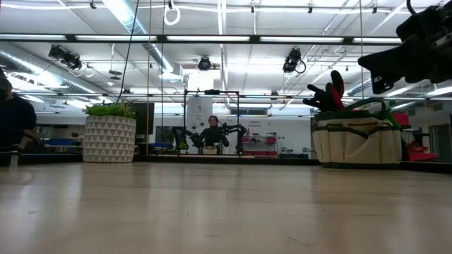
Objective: Pick & Place Garden tools in Gardening bag
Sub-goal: Return to Home Position
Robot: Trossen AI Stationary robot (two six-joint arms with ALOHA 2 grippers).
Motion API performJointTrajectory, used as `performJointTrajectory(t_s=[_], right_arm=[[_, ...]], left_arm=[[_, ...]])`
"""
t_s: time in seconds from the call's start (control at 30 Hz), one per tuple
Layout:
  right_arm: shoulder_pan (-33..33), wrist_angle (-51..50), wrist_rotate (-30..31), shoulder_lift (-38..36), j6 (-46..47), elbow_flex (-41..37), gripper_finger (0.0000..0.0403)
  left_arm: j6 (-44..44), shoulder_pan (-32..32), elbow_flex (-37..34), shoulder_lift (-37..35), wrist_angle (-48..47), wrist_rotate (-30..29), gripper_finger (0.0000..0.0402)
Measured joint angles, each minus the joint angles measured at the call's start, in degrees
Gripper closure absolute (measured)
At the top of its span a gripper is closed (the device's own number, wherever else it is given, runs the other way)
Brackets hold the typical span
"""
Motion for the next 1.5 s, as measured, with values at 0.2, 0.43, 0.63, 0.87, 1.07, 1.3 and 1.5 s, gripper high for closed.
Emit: performJointTrajectory(t_s=[0.2,0.43,0.63,0.87,1.07,1.3,1.5], right_arm=[[1.8,0.0,0.8,-1.7,-0.6,0.0,0.0397],[3.8,-0.2,1.0,-1.7,2.0,0.0,0.0391],[3.9,-0.2,1.0,-1.7,1.7,0.0,0.0391],[3.9,-0.2,1.0,-1.7,1.7,0.0,0.0390],[3.9,-0.2,1.0,-1.7,1.7,0.0,0.0390],[3.9,-0.2,1.0,-1.7,1.6,0.0,0.0390],[3.9,-0.2,1.0,-1.7,1.6,0.0,0.0390]], left_arm=[[0.0,0.0,0.0,0.0,0.0,0.0,0.0280],[0.0,0.0,0.0,0.0,0.0,0.0,0.0280],[0.0,0.0,0.0,0.0,0.0,0.0,0.0280],[0.0,0.0,0.0,0.0,0.0,0.0,0.0280],[0.0,0.0,0.0,0.0,0.0,0.0,0.0280],[0.0,0.0,0.0,0.0,0.0,0.0,0.0280],[0.0,0.0,0.0,0.0,0.0,0.0,0.0280]])
